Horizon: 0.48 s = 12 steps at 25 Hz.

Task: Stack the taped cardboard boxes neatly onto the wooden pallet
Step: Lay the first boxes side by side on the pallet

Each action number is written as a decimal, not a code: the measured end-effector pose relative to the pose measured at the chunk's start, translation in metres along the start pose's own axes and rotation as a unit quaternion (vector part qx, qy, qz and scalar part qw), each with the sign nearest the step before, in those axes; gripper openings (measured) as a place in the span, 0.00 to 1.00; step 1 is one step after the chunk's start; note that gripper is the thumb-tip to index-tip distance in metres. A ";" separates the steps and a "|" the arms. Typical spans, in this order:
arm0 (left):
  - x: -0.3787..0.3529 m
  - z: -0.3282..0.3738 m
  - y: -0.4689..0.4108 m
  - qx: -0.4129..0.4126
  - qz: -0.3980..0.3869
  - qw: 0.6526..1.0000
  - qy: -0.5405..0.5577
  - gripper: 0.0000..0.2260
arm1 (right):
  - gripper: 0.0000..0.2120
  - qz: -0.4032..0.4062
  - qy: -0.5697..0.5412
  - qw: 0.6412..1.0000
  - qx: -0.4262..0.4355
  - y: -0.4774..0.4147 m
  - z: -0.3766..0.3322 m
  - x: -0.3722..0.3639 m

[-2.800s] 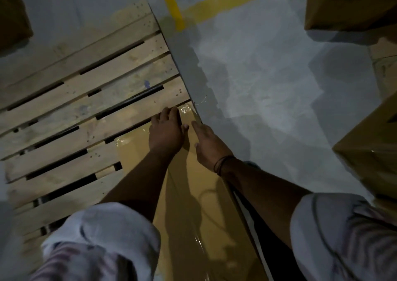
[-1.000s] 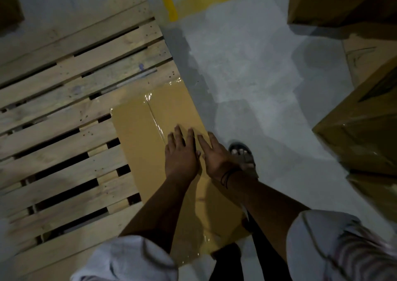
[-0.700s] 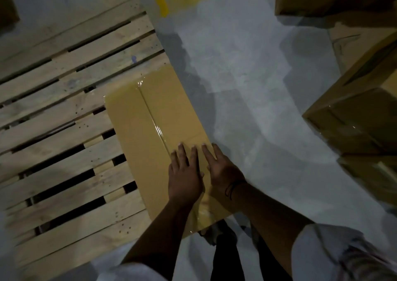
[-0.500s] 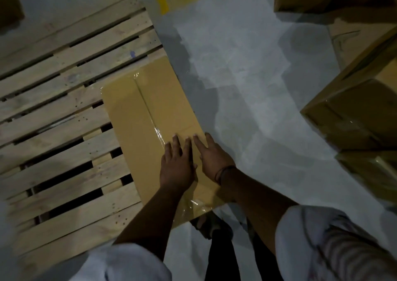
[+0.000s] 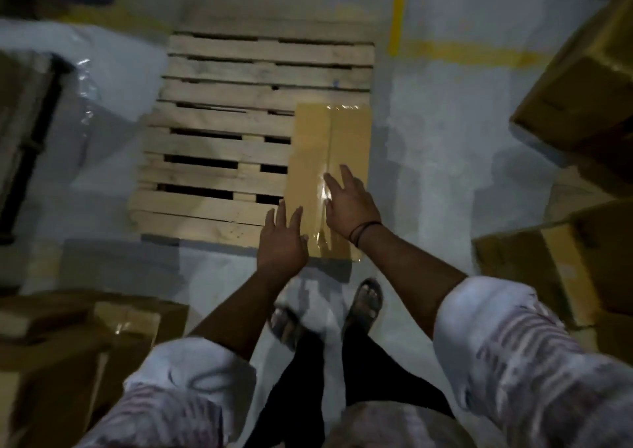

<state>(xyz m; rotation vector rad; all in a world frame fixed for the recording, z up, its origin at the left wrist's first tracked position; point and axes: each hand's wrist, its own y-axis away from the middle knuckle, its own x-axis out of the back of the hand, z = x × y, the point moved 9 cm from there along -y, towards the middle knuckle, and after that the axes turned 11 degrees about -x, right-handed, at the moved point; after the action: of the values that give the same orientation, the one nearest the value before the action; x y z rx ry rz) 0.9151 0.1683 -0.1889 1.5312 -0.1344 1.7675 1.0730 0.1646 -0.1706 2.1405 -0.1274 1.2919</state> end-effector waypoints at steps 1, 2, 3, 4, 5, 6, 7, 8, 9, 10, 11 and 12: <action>0.010 -0.010 0.024 0.019 0.016 1.000 0.015 0.29 | 0.28 -0.005 0.028 0.999 0.036 0.012 -0.027 0.002; 0.016 -0.022 0.049 0.039 0.029 0.998 0.033 0.29 | 0.28 -0.008 0.055 0.996 0.072 0.025 -0.056 0.001; 0.020 -0.035 0.077 0.061 0.042 0.996 0.051 0.29 | 0.28 -0.011 0.078 0.991 0.110 0.040 -0.088 -0.003; 0.021 -0.052 0.105 0.090 0.053 0.992 0.069 0.29 | 0.27 -0.013 0.091 0.985 0.145 0.055 -0.119 -0.010; 0.022 -0.073 0.137 0.129 0.071 0.985 0.089 0.29 | 0.26 -0.019 0.101 0.978 0.180 0.073 -0.155 -0.020; 0.022 -0.096 0.169 0.168 0.088 0.976 0.109 0.29 | 0.26 -0.028 0.108 0.971 0.210 0.092 -0.189 -0.032; 0.021 -0.118 0.199 0.201 0.103 0.966 0.127 0.29 | 0.26 -0.034 0.116 0.965 0.235 0.111 -0.221 -0.045; 0.019 -0.141 0.231 0.226 0.115 0.957 0.138 0.28 | 0.26 -0.039 0.123 0.957 0.259 0.132 -0.253 -0.061; 0.015 -0.163 0.262 0.246 0.120 0.951 0.143 0.28 | 0.26 -0.046 0.131 0.949 0.282 0.153 -0.283 -0.079; 0.012 -0.189 0.300 0.266 0.126 0.945 0.145 0.28 | 0.26 -0.057 0.141 0.939 0.309 0.181 -0.318 -0.101; 0.011 -0.214 0.337 0.282 0.132 0.939 0.147 0.28 | 0.26 -0.067 0.147 0.929 0.333 0.207 -0.348 -0.122; 0.011 -0.238 0.373 0.296 0.143 0.932 0.152 0.28 | 0.26 -0.073 0.149 0.920 0.355 0.231 -0.377 -0.142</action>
<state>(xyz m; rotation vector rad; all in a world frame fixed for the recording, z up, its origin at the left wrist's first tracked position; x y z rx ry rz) 0.5009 0.0446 -0.0963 1.6699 0.3845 2.4061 0.6226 0.1574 -0.0592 2.4121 0.7182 1.7307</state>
